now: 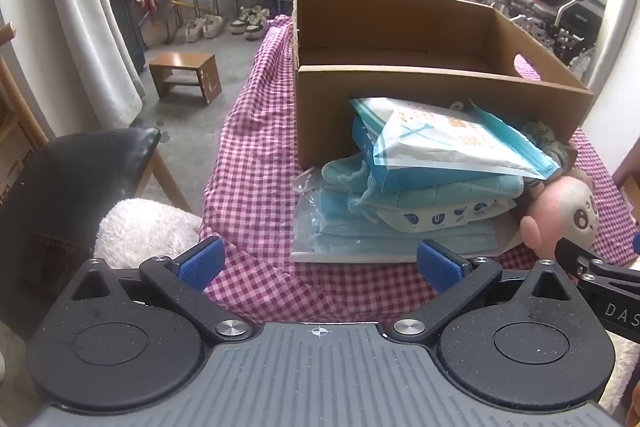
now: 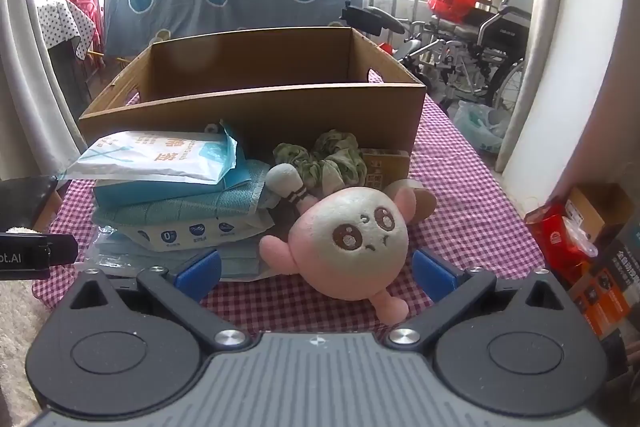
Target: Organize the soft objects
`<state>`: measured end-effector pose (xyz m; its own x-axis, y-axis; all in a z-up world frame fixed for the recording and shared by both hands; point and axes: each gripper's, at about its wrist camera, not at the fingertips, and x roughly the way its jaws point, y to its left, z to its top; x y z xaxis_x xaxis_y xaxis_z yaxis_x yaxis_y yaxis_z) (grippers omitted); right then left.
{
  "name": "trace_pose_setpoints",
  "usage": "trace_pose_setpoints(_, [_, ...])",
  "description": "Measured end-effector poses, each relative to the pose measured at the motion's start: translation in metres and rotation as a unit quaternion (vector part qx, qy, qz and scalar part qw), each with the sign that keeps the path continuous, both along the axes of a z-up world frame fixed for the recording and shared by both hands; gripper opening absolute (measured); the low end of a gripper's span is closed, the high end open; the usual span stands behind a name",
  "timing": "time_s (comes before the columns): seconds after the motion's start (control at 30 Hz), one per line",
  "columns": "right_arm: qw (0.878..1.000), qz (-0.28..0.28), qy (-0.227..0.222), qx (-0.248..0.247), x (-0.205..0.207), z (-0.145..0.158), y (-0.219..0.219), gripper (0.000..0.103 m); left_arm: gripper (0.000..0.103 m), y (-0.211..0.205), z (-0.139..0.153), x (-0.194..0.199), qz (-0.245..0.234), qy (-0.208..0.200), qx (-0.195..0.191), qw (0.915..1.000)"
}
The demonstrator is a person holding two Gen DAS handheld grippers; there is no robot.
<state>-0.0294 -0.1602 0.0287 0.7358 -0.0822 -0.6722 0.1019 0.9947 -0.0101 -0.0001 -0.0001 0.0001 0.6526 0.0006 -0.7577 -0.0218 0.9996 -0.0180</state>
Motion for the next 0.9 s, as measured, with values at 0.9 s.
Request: trace_pose_setpoints(0.9, [1.000,0.008,0.012,0.019,0.002,0.003,-0.004,0.103,0.103,-0.003,-0.007,0.004,-0.001,0.031,0.018,0.9993])
